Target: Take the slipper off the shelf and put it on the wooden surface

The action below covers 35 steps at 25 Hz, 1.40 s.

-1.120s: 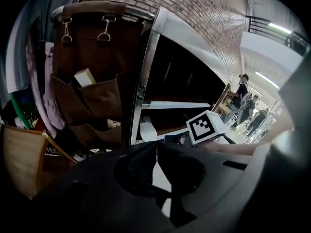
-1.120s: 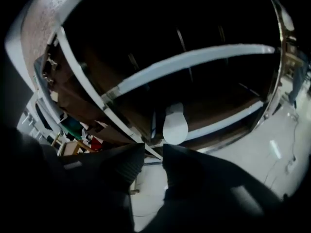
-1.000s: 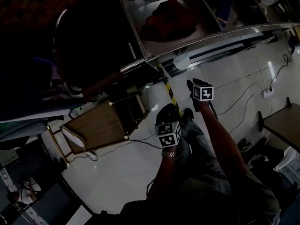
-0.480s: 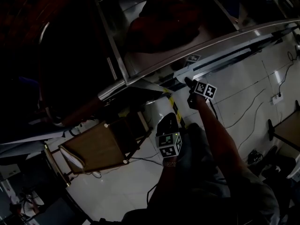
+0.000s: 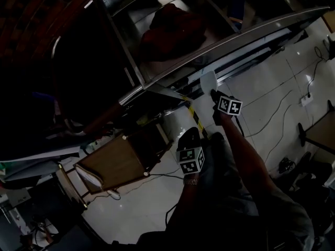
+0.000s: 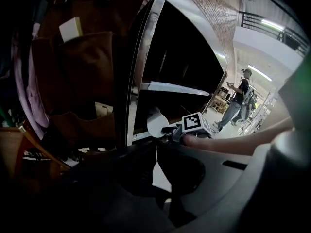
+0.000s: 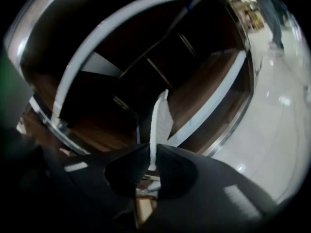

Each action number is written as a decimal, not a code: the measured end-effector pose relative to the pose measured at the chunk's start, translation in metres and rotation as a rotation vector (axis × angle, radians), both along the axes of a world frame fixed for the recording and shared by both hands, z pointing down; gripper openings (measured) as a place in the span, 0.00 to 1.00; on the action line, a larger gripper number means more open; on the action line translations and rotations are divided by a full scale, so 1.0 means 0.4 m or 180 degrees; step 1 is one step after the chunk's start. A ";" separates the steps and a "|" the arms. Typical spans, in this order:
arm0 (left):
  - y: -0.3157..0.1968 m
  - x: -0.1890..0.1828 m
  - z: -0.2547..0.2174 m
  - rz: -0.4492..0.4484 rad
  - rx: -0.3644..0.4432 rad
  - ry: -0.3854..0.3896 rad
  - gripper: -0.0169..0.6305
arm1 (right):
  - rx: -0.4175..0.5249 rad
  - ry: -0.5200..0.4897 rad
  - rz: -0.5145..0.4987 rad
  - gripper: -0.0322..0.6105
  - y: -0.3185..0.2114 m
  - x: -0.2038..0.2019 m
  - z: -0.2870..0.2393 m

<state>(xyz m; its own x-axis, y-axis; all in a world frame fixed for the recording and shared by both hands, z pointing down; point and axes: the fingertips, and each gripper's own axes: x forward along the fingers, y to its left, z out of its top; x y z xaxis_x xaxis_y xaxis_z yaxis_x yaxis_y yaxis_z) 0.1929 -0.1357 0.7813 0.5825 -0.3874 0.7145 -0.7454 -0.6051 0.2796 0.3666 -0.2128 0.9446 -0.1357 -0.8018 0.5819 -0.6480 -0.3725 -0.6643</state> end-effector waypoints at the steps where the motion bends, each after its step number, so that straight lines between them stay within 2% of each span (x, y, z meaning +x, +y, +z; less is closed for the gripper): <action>1: 0.011 0.005 -0.027 0.0033 -0.0007 0.0007 0.04 | -0.0055 0.0118 -0.0009 0.10 0.026 0.005 -0.032; 8: 0.027 0.046 -0.241 0.0289 0.0141 0.0107 0.04 | -0.0375 0.0754 -0.0297 0.10 0.164 -0.009 -0.314; 13: 0.004 0.052 -0.326 0.0306 0.0189 0.0153 0.04 | -0.0630 0.0902 -0.0481 0.10 0.290 -0.051 -0.496; 17: 0.030 0.036 -0.411 0.0344 0.0287 0.0164 0.04 | -0.0703 0.1088 -0.0676 0.10 0.400 -0.090 -0.584; 21: 0.052 0.032 -0.473 0.0391 0.0387 0.0170 0.04 | -0.0647 0.1277 -0.0856 0.10 0.471 -0.080 -0.599; 25: 0.083 -0.023 -0.508 0.0241 0.0399 0.0136 0.04 | -0.0563 0.1282 -0.0999 0.10 0.529 -0.103 -0.641; 29: 0.108 -0.108 -0.525 -0.0046 0.0445 0.0096 0.04 | -0.0376 0.1306 -0.1243 0.10 0.576 -0.160 -0.682; 35: 0.143 -0.366 -0.548 -0.0691 0.0539 -0.0062 0.04 | -0.0124 0.1293 -0.2095 0.10 0.592 -0.385 -0.703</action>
<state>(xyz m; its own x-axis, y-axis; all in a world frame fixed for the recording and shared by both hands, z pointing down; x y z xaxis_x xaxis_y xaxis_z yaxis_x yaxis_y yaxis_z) 0.0463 -0.0784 0.5621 0.4596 -0.6167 0.6392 -0.8670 -0.4674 0.1725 0.2124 0.0240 0.6634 -0.3470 -0.6080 0.7141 -0.9340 0.1556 -0.3215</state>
